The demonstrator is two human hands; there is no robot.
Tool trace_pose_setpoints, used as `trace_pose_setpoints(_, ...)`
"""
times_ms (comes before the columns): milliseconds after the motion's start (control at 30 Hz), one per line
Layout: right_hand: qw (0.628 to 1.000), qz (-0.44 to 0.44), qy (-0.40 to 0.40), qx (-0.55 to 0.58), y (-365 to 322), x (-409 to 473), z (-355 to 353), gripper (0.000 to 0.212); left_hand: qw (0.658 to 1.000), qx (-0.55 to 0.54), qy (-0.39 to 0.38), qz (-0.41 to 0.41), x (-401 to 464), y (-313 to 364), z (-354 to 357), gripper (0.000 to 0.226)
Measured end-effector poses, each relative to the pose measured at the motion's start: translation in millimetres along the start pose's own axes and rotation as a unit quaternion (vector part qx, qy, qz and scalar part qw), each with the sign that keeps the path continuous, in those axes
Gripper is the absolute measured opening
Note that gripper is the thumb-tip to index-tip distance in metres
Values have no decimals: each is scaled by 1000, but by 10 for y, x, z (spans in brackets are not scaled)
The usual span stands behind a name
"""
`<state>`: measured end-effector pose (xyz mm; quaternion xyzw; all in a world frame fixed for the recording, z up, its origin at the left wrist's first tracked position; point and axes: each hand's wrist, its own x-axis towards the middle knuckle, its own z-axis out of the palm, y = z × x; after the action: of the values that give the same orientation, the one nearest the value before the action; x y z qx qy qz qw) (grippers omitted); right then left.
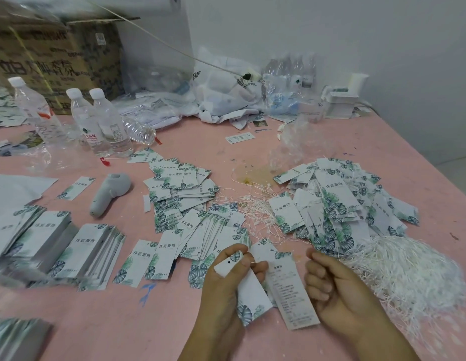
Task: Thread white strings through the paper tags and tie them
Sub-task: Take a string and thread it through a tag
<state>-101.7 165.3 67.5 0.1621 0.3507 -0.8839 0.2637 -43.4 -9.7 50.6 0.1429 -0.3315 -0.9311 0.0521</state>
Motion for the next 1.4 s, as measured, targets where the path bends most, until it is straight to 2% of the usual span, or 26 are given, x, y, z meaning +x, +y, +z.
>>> trace_pose_setpoints(67, 999, -40, 4, 3, -26, -3, -10, 9, 1000, 4, 1, -6, -1, -12, 2, 17)
trace_pose_setpoints(133, 988, -127, 10, -91, -7, -44, -2, 14, 1000, 27, 5, -11, 0, -41, 0, 20)
trace_pose_setpoints(167, 970, -176, 15, -169, 37, -76, 3, 15, 999, 37, 7, -12, 1, -56, 3, 23)
trace_pose_setpoints(267, 872, -290, 10, -395, 233, -161, 51, 19, 998, 60, -7, -8, -6, -81, 25, 30)
trace_pose_setpoints(367, 758, -387, -18, -525, 327, -180, 114, 18, 997, 69, -20, -12, -13, -70, 26, 37)
trace_pose_setpoints(400, 734, -411, -23, -540, 325, -173, 125, 20, 997, 71, -24, -14, -14, -67, 26, 39)
trace_pose_setpoints(433, 730, -419, -27, -540, 314, -175, 130, 22, 997, 71, -27, -15, -18, -65, 29, 38)
trace_pose_setpoints(467, 749, -408, -32, -521, 303, -178, 138, 23, 997, 68, -32, -17, -21, -61, 39, 36)
trace_pose_setpoints(567, 859, -322, -69, -392, 288, -189, 158, 18, 999, 16, -39, -31, -24, -53, 57, 29)
trace_pose_setpoints(633, 931, -247, -75, -259, 265, -163, 168, 22, 997, -47, -34, -43, -7, -34, 45, 28)
trace_pose_setpoints(700, 975, -164, -99, -110, 205, -149, 195, 26, 994, -96, -29, -41, 7, 2, 22, 34)
trace_pose_setpoints(767, 983, -87, -162, 20, 122, -146, 191, 11, 989, -137, -24, -39, 15, 41, -2, 48)
trace_pose_setpoints(833, 958, -14, -258, 121, 71, -150, 168, 11, 985, -168, -19, -42, 22, 58, -23, 56)
trace_pose_setpoints(867, 952, -2, -270, 143, 54, -157, 159, 12, 984, -171, -23, -43, 23, 58, -21, 56)
trace_pose_setpoints(967, 976, -27, -190, 98, 29, -171, 159, 9, 990, -129, -41, -44, 11, 26, 28, 47)
trace_pose_setpoints(1067, 987, -106, -98, -69, 102, -191, 188, 16, 998, -51, -33, -33, -4, -27, 82, 23)
trace_pose_setpoints(1100, 973, -149, -75, -157, 141, -195, 179, 17, 998, -37, -27, -30, -10, -41, 94, 20)
trace_pose_setpoints(1133, 942, -203, -48, -263, 186, -202, 166, 19, 999, -27, -24, -26, -16, -53, 102, 20)
trace_pose_setpoints(1200, 837, -303, 4, -455, 285, -203, 124, 23, 999, -3, -30, -17, -35, -68, 117, 20)
trace_pose_setpoints(1233, 790, -338, 8, -511, 327, -202, 113, 22, 999, 9, -38, -15, -48, -68, 125, 21)
trace_pose_setpoints(1300, 733, -385, -14, -560, 388, -205, 119, 16, 998, 26, -52, -15, -76, -62, 136, 25)
trace_pose_setpoints(1400, 667, -440, -10, -601, 408, -184, 120, 11, 998, 34, -59, -6, -92, -74, 132, 26)
